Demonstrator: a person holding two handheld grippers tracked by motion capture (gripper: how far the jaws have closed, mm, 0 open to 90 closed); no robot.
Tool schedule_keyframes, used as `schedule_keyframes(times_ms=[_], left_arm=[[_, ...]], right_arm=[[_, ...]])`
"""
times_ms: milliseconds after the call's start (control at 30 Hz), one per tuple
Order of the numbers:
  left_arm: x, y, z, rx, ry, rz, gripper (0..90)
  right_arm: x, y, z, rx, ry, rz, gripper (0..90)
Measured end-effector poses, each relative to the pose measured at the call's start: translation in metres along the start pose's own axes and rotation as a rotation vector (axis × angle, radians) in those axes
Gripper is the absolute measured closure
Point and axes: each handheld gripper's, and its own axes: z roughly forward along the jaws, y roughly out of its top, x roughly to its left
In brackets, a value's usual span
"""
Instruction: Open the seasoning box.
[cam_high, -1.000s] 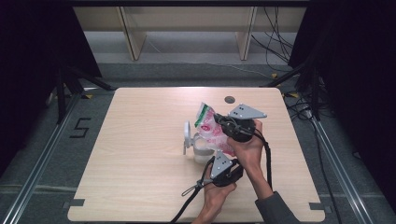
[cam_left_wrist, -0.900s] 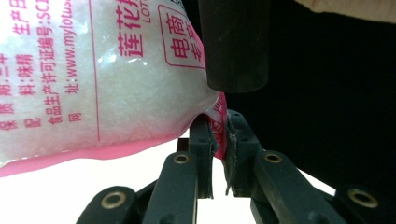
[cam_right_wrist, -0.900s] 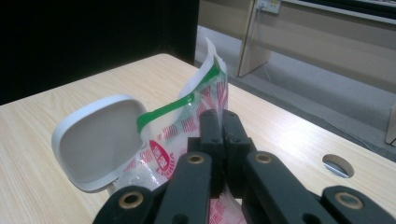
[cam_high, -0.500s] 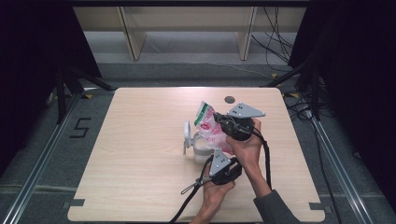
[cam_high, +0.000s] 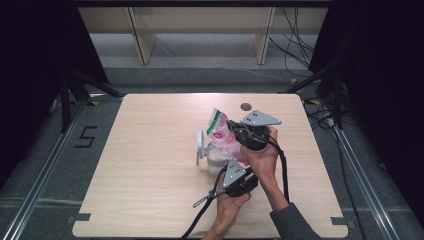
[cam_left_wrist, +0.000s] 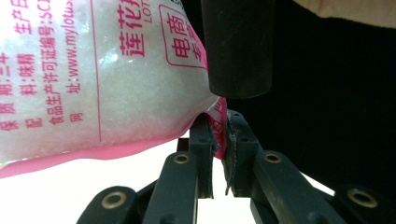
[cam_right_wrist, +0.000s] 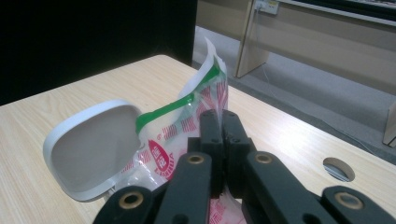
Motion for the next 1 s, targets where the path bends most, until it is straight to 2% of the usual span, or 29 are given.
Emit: schedule_keyframes(times_ms=[133,167,200,267,333,433,533,567,700,733,800,867,967,1000], left_arm=[[0.0004,0.0003,-0.0006,0.002,0.001,0.005,82.5],[0.0006,0.0001,-0.0007,-0.001,-0.001,0.008,82.5],[0.0005,0.0003,-0.0008,-0.004,-0.005,0.007,82.5],[-0.0002,0.0009,-0.0011,-0.011,-0.005,-0.001,82.6],[0.0016,0.0006,-0.0010,-0.005,-0.006,0.011,82.6],[0.0004,-0.0002,-0.0004,-0.020,-0.011,-0.021,82.7],[0.0010,0.0004,-0.0007,-0.015,-0.014,-0.007,82.7],[0.0012,0.0003,-0.0013,-0.006,-0.008,0.003,82.7],[0.0005,0.0003,-0.0006,-0.020,-0.015,-0.011,82.7],[0.0023,0.0004,-0.0017,-0.002,-0.010,0.010,82.7],[0.0023,0.0004,-0.0023,0.004,-0.002,0.017,82.8],[0.0025,0.0007,-0.0025,0.001,-0.004,0.019,82.8],[0.0021,0.0006,-0.0022,0.001,-0.006,0.017,82.8],[0.0006,0.0005,-0.0014,-0.014,-0.013,0.002,82.8]], right_arm=[[0.0021,0.0003,0.0005,0.004,0.009,-0.004,90.0],[0.0043,0.0003,-0.0006,0.012,0.007,0.025,90.0],[0.0028,0.0011,-0.0007,0.008,0.007,-0.007,90.0],[0.0039,0.0015,-0.0003,0.003,0.000,-0.009,90.0],[0.0051,0.0015,-0.0003,0.010,0.009,-0.015,90.0],[0.0057,0.0017,-0.0002,0.008,0.012,-0.016,90.0],[0.0052,0.0021,-0.0013,0.008,0.008,-0.026,90.0],[0.0062,0.0020,-0.0012,0.010,0.011,-0.013,90.0],[0.0063,0.0021,-0.0009,0.009,0.013,-0.013,90.0],[0.0065,0.0023,-0.0010,0.006,0.015,-0.020,90.0],[0.0071,0.0026,-0.0012,0.005,0.015,-0.017,90.0],[0.0077,0.0025,-0.0016,0.008,0.014,-0.008,90.0],[0.0074,0.0028,-0.0016,0.006,0.017,-0.020,90.0],[0.0072,0.0030,-0.0017,0.006,0.017,-0.021,90.0]])
